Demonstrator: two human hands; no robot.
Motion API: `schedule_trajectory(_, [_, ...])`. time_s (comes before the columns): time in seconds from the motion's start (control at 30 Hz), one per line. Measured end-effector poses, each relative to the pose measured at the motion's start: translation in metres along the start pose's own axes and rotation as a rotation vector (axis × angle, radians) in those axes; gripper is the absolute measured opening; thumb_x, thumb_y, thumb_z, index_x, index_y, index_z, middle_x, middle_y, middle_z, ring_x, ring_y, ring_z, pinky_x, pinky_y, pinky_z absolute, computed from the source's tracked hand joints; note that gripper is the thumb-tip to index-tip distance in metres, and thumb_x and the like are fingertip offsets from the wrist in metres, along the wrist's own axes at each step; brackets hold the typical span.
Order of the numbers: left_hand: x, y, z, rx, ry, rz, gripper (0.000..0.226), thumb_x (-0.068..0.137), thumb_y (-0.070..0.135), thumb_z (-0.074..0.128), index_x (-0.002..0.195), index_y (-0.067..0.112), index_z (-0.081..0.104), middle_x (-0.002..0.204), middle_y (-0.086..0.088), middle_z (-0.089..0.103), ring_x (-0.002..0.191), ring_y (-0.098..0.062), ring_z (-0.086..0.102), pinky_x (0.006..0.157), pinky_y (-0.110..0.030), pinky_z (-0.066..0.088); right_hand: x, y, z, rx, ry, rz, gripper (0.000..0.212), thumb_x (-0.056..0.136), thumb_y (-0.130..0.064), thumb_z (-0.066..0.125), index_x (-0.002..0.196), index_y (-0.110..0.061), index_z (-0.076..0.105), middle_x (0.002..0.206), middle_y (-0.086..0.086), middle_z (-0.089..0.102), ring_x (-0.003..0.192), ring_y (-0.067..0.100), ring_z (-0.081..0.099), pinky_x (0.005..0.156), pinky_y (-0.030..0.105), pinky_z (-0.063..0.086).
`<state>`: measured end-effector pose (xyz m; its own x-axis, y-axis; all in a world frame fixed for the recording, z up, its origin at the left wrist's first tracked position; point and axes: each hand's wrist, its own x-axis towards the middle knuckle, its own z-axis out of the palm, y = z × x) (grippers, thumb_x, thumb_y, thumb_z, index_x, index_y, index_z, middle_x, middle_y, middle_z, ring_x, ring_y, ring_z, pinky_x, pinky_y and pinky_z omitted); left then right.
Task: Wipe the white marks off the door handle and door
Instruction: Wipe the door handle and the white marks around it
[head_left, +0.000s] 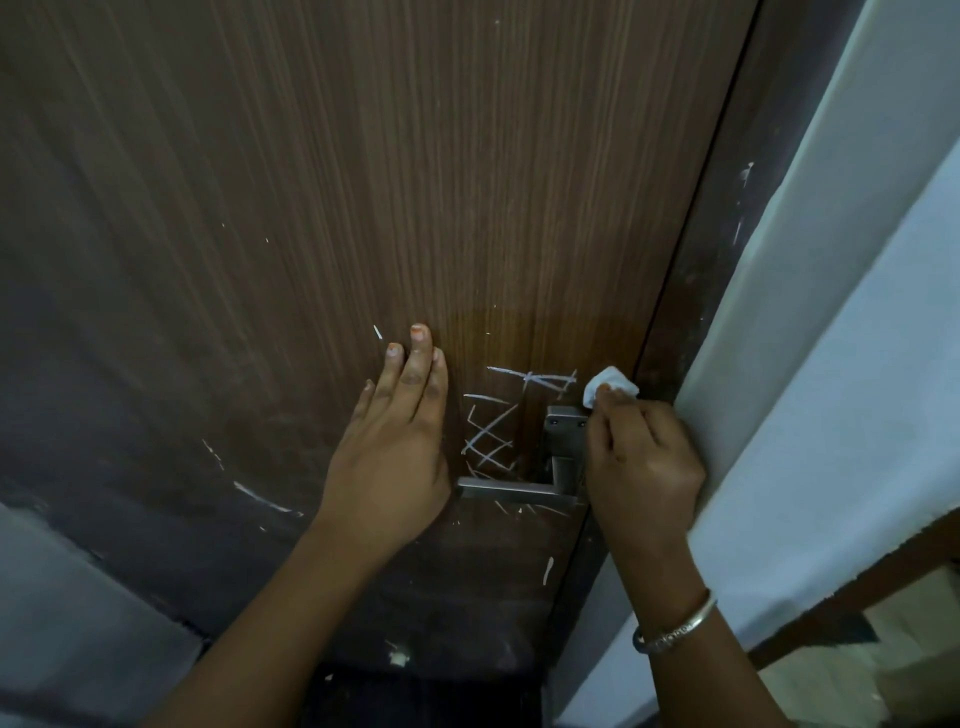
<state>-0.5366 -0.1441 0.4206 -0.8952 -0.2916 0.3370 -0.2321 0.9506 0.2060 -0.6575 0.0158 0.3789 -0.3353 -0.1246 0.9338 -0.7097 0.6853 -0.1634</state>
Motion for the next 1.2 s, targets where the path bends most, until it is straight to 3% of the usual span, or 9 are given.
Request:
schedule_trajectory(0.4, [-0.001,-0.006,0.0,0.008,-0.02,0.014,0.078,0.083,0.009,0.047,0.146,0.012,0.0,0.146,0.006,-0.031,0.137,-0.015,-0.021,0.117,-0.042,0.011,0.001,-0.003,-0.004,0.017,-0.052,0.036,0.034,0.098,-0.019,0.042,0.09,0.001,0.069,0.072,0.016,0.066,0.054,0.025,0.06,0.048,0.024,0.049])
schedule_trajectory(0.57, [0.0,-0.005,-0.001,-0.027,-0.031,0.009,0.079,0.083,0.01,0.046,0.146,0.013,-0.001,0.145,0.009,-0.033,0.137,-0.014,-0.022,0.117,-0.042,0.012,0.003,-0.022,0.002,0.055,-0.149,-0.042,0.019,0.092,-0.012,0.055,0.094,0.001,0.069,0.074,0.016,0.065,0.057,0.025,0.06,0.05,0.03,0.054])
schedule_trajectory(0.73, [0.001,-0.01,-0.004,-0.069,-0.072,0.032,0.079,0.084,0.013,0.047,0.146,0.017,-0.003,0.141,0.015,-0.039,0.135,-0.011,-0.028,0.114,-0.041,0.0,0.007,-0.012,-0.006,0.056,-0.088,0.02,0.027,0.096,-0.015,0.048,0.092,0.001,0.069,0.075,0.016,0.065,0.056,0.025,0.06,0.049,0.028,0.052])
schedule_trajectory(0.83, [0.001,-0.011,-0.005,-0.036,-0.088,0.035,0.079,0.086,0.017,0.046,0.145,0.018,-0.006,0.139,0.016,-0.042,0.131,-0.009,-0.033,0.112,-0.04,-0.008,0.012,-0.025,-0.001,0.089,-0.128,-0.075,0.027,0.097,-0.013,0.047,0.095,0.002,0.069,0.074,0.016,0.065,0.059,0.024,0.061,0.053,0.029,0.054])
schedule_trajectory(0.93, [-0.001,-0.014,-0.003,0.016,-0.089,0.036,0.079,0.087,0.018,0.045,0.145,0.019,-0.008,0.141,0.015,-0.041,0.13,-0.008,-0.035,0.112,-0.041,-0.009,0.002,-0.035,0.002,0.068,-0.222,-0.158,0.021,0.093,-0.011,0.054,0.098,0.003,0.07,0.076,0.014,0.067,0.062,0.024,0.062,0.057,0.03,0.054])
schedule_trajectory(1.1, [-0.002,-0.025,0.0,0.06,-0.125,0.06,0.085,0.085,0.014,0.045,0.143,0.025,-0.015,0.142,0.017,-0.04,0.127,-0.004,-0.041,0.113,-0.045,-0.007,0.01,-0.029,0.003,0.122,-0.112,-0.108,0.023,0.094,-0.009,0.052,0.094,0.005,0.07,0.072,0.015,0.065,0.058,0.023,0.06,0.053,0.029,0.053])
schedule_trajectory(1.2, [-0.003,-0.023,0.003,0.048,-0.117,0.039,0.085,0.084,0.014,0.045,0.143,0.026,-0.015,0.141,0.02,-0.041,0.126,-0.002,-0.042,0.112,-0.045,-0.006,0.009,-0.046,0.012,0.13,-0.157,-0.187,0.017,0.09,-0.007,0.056,0.096,0.003,0.07,0.073,0.014,0.065,0.061,0.026,0.061,0.055,0.032,0.052])
